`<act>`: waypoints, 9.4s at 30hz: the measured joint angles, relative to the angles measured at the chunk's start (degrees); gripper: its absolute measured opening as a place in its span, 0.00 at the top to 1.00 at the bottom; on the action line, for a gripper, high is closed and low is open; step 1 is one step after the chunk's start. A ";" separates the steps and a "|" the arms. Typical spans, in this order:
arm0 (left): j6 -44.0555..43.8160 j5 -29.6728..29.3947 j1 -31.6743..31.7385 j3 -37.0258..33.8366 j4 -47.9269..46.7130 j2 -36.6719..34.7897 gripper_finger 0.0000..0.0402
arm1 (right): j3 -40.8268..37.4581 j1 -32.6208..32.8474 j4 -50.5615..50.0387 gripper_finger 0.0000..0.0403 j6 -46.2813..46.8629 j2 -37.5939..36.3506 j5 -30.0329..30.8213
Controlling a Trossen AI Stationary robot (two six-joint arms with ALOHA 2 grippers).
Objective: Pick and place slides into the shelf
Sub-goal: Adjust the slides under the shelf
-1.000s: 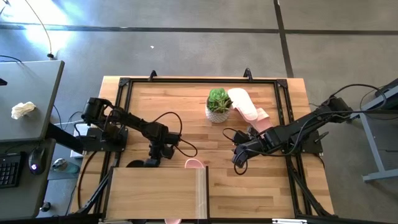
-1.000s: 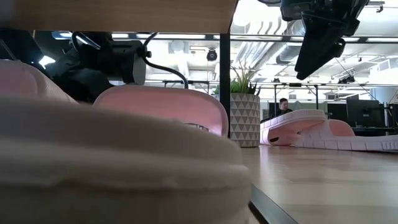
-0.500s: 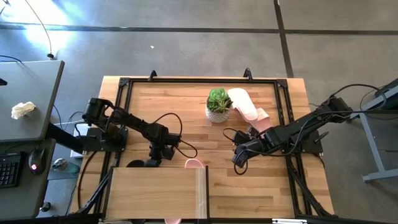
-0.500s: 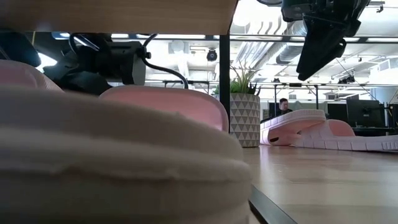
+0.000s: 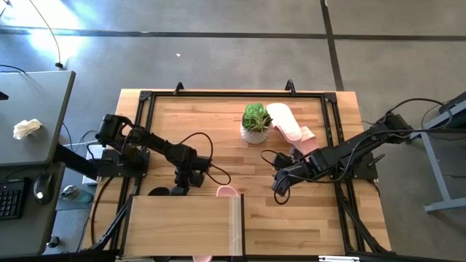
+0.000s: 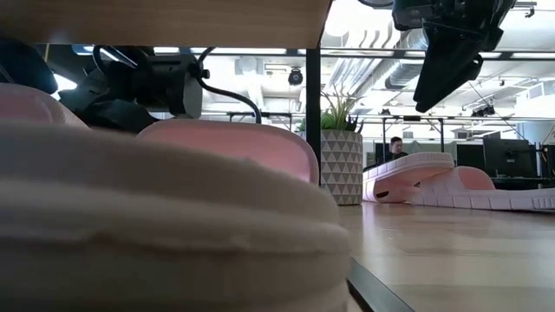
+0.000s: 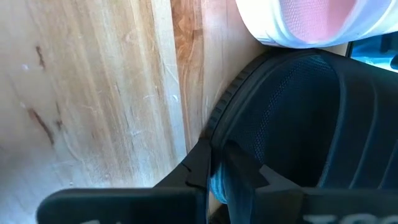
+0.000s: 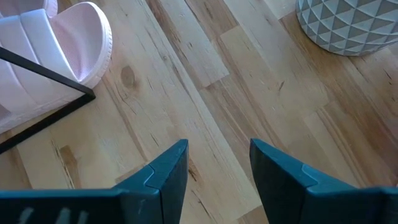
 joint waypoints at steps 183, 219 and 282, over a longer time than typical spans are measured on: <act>-24.34 -40.85 -1.33 0.09 -2.61 -15.35 0.43 | -0.02 0.85 4.33 0.60 -1.62 0.02 3.17; -37.01 -48.97 -1.36 3.30 -6.03 -17.97 0.43 | -3.15 -18.54 22.48 0.85 -18.66 11.40 -28.61; -41.53 -52.35 -1.36 3.28 -2.29 -17.94 0.43 | -14.88 -18.41 57.21 1.00 -23.64 19.31 -33.93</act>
